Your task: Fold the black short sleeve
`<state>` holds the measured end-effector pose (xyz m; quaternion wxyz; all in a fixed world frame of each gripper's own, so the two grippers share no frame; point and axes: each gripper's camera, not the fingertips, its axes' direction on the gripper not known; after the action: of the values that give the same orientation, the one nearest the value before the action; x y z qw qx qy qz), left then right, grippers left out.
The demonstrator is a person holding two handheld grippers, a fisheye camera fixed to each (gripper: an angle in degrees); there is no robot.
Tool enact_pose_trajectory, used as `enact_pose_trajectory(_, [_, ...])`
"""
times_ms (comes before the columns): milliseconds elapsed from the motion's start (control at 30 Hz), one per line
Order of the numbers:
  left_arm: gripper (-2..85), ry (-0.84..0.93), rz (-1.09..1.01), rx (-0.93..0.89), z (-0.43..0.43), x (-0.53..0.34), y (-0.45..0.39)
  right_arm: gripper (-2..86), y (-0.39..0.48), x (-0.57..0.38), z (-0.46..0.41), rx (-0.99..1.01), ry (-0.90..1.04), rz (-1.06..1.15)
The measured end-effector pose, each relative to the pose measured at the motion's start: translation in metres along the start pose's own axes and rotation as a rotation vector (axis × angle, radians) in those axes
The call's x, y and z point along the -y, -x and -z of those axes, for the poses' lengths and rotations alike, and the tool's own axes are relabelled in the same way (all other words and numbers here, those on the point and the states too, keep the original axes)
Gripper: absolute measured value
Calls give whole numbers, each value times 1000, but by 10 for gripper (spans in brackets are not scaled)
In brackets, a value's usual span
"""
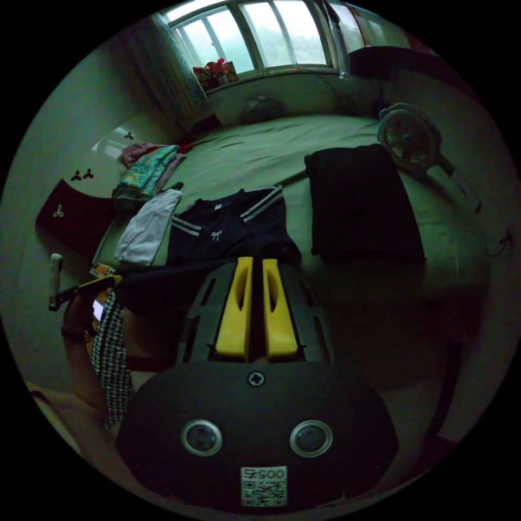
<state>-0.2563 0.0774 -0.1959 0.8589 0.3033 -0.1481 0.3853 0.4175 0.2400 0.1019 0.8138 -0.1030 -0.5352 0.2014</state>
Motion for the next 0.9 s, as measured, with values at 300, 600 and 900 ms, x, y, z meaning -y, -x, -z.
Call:
enact_pose_trajectory(300, [51,-31,96,105,-57,150,35,34,18,165,-108,-152,19,14])
enact_pose_trajectory(600, [59,29,124,174,-110,186,55,80,5,187,-160,-129,99,17])
enact_pose_trajectory(900, [112,128,78,113,-157,144,57,109,-14,158,-187,-165,209,76])
